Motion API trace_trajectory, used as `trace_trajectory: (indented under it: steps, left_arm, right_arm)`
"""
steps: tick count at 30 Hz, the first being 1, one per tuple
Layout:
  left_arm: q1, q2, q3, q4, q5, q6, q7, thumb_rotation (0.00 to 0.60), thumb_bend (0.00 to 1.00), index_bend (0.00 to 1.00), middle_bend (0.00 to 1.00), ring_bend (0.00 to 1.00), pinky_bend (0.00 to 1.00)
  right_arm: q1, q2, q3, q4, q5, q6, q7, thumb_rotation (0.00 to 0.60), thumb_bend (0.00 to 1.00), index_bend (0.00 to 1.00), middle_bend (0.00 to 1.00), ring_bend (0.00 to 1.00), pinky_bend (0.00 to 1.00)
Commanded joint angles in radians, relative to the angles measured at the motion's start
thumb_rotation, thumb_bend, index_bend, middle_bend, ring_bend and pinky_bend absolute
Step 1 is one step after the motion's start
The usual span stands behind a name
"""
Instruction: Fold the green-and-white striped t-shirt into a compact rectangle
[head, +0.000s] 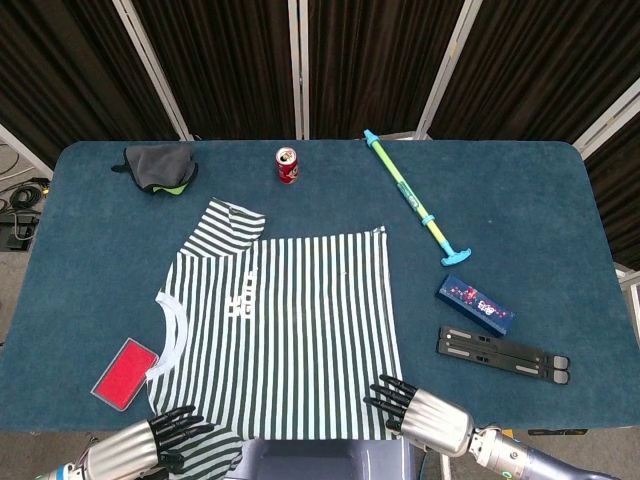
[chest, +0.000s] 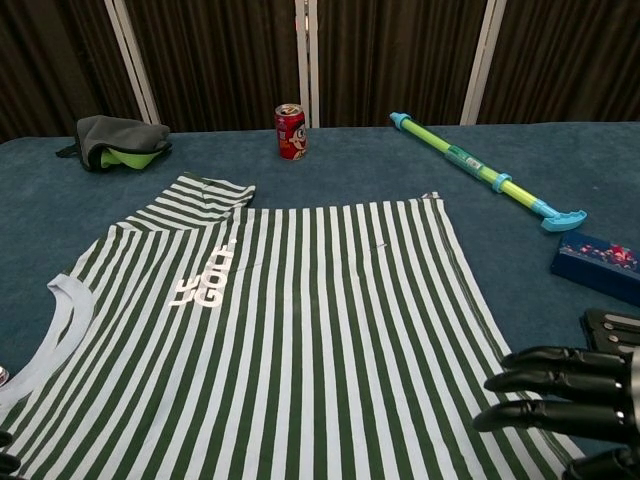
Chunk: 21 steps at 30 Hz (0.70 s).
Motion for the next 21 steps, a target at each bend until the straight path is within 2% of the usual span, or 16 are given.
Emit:
trace_trajectory:
  steps: [1, 21]
  left_arm:
    - [0.003, 0.001, 0.004, 0.003, 0.005, 0.005, -0.002, 0.600, 0.57, 0.83, 0.00, 0.00, 0.00]
    - [0.035, 0.014, 0.042, 0.042, 0.034, 0.026, -0.022, 0.600, 0.57, 0.83, 0.00, 0.00, 0.00]
  right_arm:
    - [-0.002, 0.005, -0.007, -0.004, -0.009, 0.001, -0.004, 0.600, 0.45, 0.74, 0.11, 0.00, 0.00]
    - [0.001, 0.032, -0.050, -0.060, -0.071, -0.032, -0.038, 0.600, 0.45, 0.74, 0.11, 0.00, 0.00]
